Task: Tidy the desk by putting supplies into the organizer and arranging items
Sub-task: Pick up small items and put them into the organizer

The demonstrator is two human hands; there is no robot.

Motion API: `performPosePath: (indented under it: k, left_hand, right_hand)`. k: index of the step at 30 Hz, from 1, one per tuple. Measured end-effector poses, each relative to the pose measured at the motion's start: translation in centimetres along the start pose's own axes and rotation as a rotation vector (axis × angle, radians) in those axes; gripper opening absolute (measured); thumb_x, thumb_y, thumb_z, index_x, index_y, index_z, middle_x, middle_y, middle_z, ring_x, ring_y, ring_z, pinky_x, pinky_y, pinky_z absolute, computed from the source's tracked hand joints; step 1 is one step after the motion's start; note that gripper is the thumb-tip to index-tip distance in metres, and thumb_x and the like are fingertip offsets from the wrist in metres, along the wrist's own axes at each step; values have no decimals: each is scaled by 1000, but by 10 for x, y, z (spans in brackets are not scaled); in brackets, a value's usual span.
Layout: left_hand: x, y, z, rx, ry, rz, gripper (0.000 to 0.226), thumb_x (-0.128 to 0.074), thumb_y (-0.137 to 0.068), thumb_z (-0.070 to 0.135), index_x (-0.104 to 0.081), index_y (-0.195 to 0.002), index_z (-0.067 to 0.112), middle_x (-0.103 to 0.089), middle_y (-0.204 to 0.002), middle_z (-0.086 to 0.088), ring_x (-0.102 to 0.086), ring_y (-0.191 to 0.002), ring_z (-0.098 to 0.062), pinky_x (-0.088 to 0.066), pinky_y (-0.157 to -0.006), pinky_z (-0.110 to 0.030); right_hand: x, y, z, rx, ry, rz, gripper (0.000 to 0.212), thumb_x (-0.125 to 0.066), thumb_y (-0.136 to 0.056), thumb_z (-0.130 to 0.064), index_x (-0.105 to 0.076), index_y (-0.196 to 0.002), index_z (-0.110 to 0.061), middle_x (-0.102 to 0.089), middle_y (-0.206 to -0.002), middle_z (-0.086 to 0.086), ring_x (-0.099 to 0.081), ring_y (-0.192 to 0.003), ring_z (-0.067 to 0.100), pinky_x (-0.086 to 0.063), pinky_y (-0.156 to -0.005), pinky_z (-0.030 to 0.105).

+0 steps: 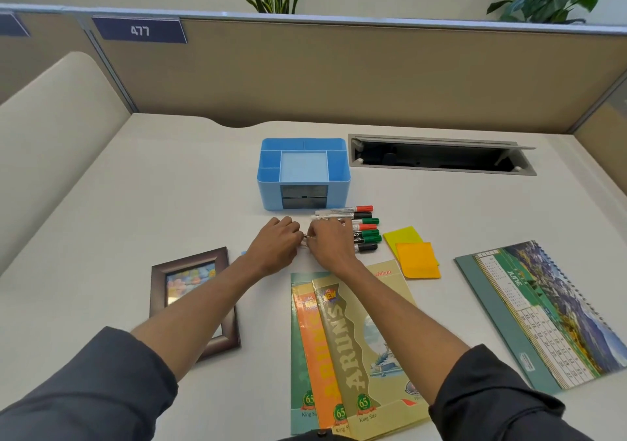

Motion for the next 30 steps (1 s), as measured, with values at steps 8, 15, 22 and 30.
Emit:
performPosePath:
  k: [8,15,22,30]
  left_hand:
    - [26,6,-17,246,462,187,8,-64,-86,23,-63,-88,16,-64,-86,2,-58,-76,-17,-54,-66,-34]
    - [63,3,-41,352,672,419,8,-68,-78,18,-61,-79,17,-65,-74,5,-64,-64,-13,-58,-64,-39]
    - [90,-10,-60,430,659,620,10,-70,-80,13,-62,-85,8,-66,-80,0,-64,-70,-10,-57,-66,-21]
    - [86,-25,-82,545,696,652,11,-71,-83,15,-67,-88,6,-68,-82,1,-62,-69,-3,-49,-66,-5]
  right_hand:
    - [32,-11,8,32,-289,148,18,-57,-95,-32,-70,-101,-22,-73,-94,-4,-62,-90,14,-33,-95,35]
    - [55,-27,-2,71,-477,207,15,-65,-90,-31,-74,-94,-20,-74,-87,-4,-65,-84,12,-52,-88,43]
    - [77,-46,-16,100,-578,308,18,-67,-88,-30,-76,-98,-18,-75,-93,-4,-65,-89,12,-52,-87,45]
    - [76,-74,-29,113,-507,371,23,-60,-95,-32,-75,-108,-20,-74,-97,-1,-62,-93,16,-45,-90,39]
Point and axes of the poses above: each hand's wrist, its own y-axis away from the middle knuckle, its own x-axis out of the back of the hand, z = x × y, the point moved 1 cm from there along -y, towards the middle knuckle
